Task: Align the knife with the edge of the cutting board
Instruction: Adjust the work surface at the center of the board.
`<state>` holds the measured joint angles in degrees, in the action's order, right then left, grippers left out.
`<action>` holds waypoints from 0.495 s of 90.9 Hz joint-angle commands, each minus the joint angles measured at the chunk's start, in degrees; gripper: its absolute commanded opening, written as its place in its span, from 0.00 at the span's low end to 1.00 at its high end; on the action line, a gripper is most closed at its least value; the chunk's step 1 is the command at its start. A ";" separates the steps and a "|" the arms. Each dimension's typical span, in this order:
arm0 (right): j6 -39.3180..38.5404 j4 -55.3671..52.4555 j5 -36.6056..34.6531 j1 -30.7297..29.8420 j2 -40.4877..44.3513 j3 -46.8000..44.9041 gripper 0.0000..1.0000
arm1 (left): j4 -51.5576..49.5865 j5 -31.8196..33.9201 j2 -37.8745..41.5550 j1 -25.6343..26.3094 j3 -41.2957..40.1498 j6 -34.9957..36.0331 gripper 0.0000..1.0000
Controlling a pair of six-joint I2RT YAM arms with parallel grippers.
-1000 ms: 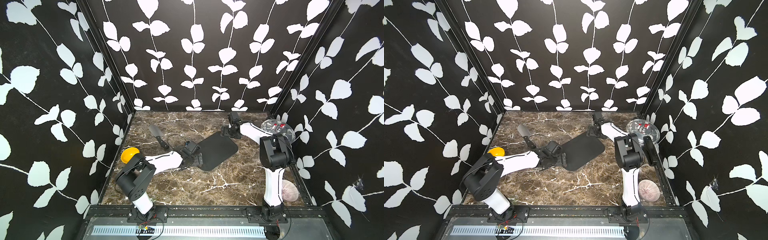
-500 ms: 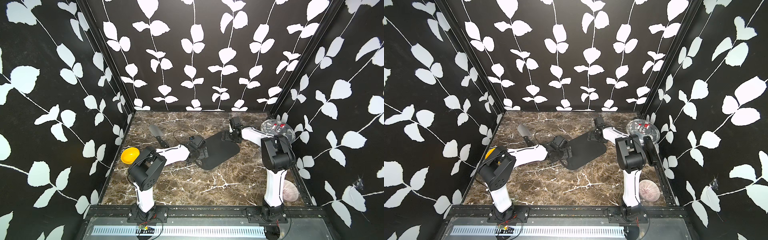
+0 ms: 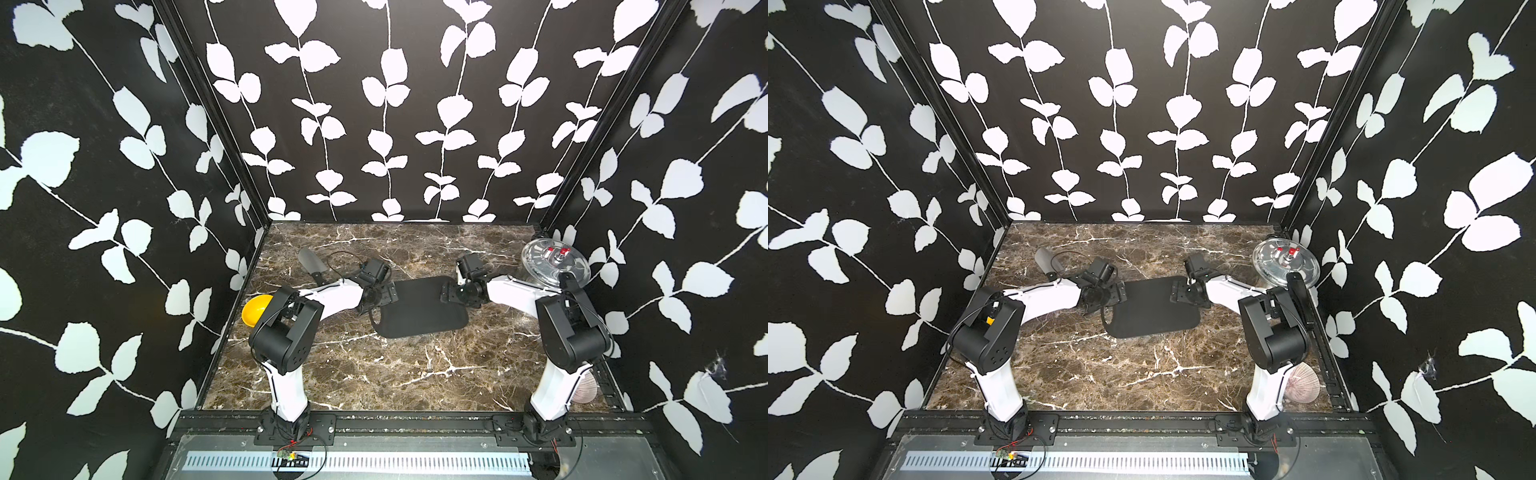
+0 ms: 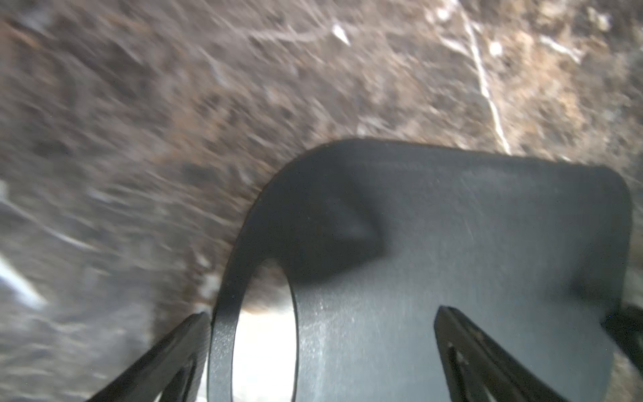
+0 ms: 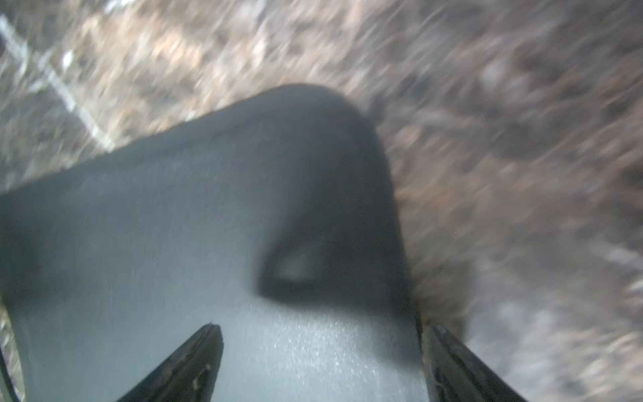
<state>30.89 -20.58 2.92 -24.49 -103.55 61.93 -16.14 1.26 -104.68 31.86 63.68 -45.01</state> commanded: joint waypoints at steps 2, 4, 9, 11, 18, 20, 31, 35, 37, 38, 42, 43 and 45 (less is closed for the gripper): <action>5.26 -0.33 2.61 -3.82 -0.22 -2.60 0.91 | -3.24 -0.43 -0.37 -0.76 -1.01 4.63 0.99; 5.90 -0.10 2.44 -4.19 -0.29 -2.89 0.91 | -3.62 -0.24 -0.29 -0.92 -1.06 5.01 0.99; 7.58 0.95 2.62 -4.90 -0.28 -3.63 0.91 | -4.47 0.41 0.12 -1.29 -1.38 5.64 0.99; 8.06 1.41 2.77 -5.22 -0.32 -3.89 0.91 | -4.61 0.66 0.28 -1.45 -1.68 5.86 0.99; 9.13 1.94 2.89 -6.63 -0.65 -4.02 0.91 | -5.00 1.31 1.23 -1.98 -2.92 6.35 0.99; 9.17 1.81 2.82 -7.02 -0.81 -3.86 0.91 | -5.08 1.47 1.46 -2.09 -3.14 6.52 0.99; 10.20 1.29 2.14 -8.68 -1.10 -2.98 0.91 | -5.63 2.08 2.80 -2.41 -4.33 7.23 0.98; 10.81 1.41 1.99 -9.07 -1.05 -2.96 0.91 | -6.00 2.70 3.17 -2.44 -4.58 7.55 0.99; 11.19 1.46 1.82 -9.23 -1.00 -2.89 0.91 | -6.14 3.01 3.35 -2.42 -4.61 7.63 0.99; 11.38 1.44 1.69 -9.33 -0.98 -2.88 0.91 | -6.20 3.12 3.39 -2.46 -4.70 7.73 0.99; 12.17 1.33 1.23 -9.57 -0.85 -2.87 0.91 | -6.21 3.36 3.71 -2.62 -4.95 7.81 0.99; 12.34 1.33 1.09 -9.64 -0.81 -2.83 0.91 | -6.28 3.43 3.79 -2.65 -5.00 7.83 0.99; 12.74 1.31 0.81 -9.73 -0.68 -2.84 0.91 | -6.34 3.47 3.96 -2.71 -4.98 7.83 0.99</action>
<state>39.35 -17.91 0.08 -32.38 -102.52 59.99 -18.68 5.50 -102.43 29.12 60.49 -37.89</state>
